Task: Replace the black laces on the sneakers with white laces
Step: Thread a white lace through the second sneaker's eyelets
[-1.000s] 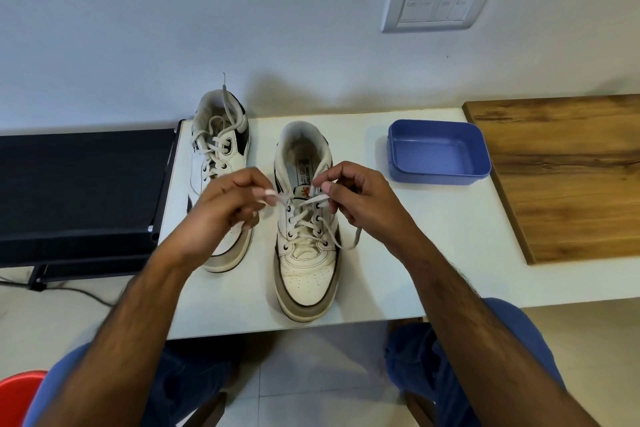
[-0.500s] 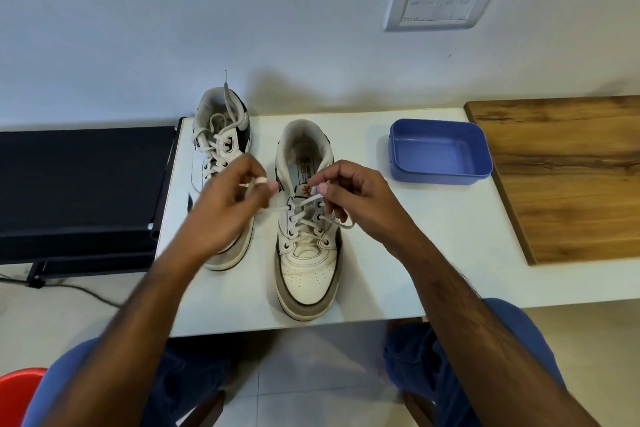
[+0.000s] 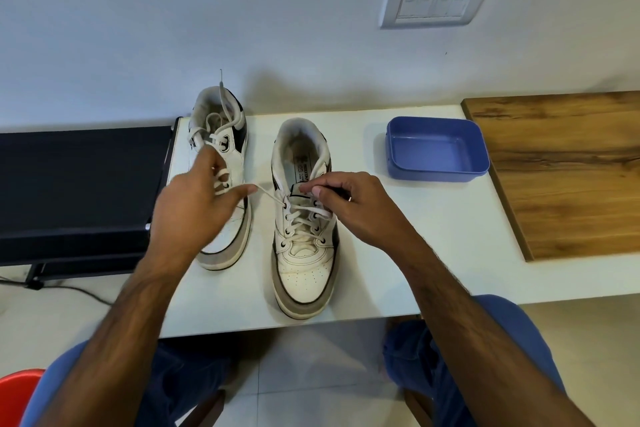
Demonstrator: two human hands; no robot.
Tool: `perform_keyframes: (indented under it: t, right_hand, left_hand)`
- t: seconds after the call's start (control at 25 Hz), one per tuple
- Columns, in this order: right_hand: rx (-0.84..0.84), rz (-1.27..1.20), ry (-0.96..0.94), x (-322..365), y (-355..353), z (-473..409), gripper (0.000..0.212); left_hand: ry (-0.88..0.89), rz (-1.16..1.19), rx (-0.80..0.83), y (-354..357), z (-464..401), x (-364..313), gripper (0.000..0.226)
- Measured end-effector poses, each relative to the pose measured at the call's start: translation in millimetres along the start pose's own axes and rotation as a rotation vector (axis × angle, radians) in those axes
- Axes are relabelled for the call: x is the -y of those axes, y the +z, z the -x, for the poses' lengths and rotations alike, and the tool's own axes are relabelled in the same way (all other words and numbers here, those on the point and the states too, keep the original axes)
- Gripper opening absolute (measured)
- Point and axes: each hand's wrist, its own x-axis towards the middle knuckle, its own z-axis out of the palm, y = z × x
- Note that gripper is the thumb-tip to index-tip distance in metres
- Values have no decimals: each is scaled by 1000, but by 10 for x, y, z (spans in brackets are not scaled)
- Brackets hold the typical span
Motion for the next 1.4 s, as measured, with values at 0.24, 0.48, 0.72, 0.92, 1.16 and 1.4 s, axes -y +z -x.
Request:
perform_keyframes:
  t: [0.24, 0.48, 0.72, 0.92, 1.16, 1.4]
  right_hand:
    - [1, 94, -49, -7, 36, -2, 26]
    - [-10, 33, -112, -26, 47, -1, 26]
    - [-150, 279, -132, -134, 47, -59, 18]
    - [-136, 324, -134, -148, 45, -54, 16]
    - [-104, 304, -56, -119, 1, -54, 10]
    - [17, 56, -19, -60, -79, 13, 11]
  left_hand:
    - [-273, 715, -393, -7, -65, 190, 31]
    - [-82, 444, 45, 132, 5, 10, 35]
    - [-16, 355, 180, 282, 57, -119, 42]
    - [-36, 439, 194, 303, 57, -163, 42]
    - [112, 318, 208, 281, 43, -107, 39]
    - [80, 520, 325, 251, 25, -89, 38]
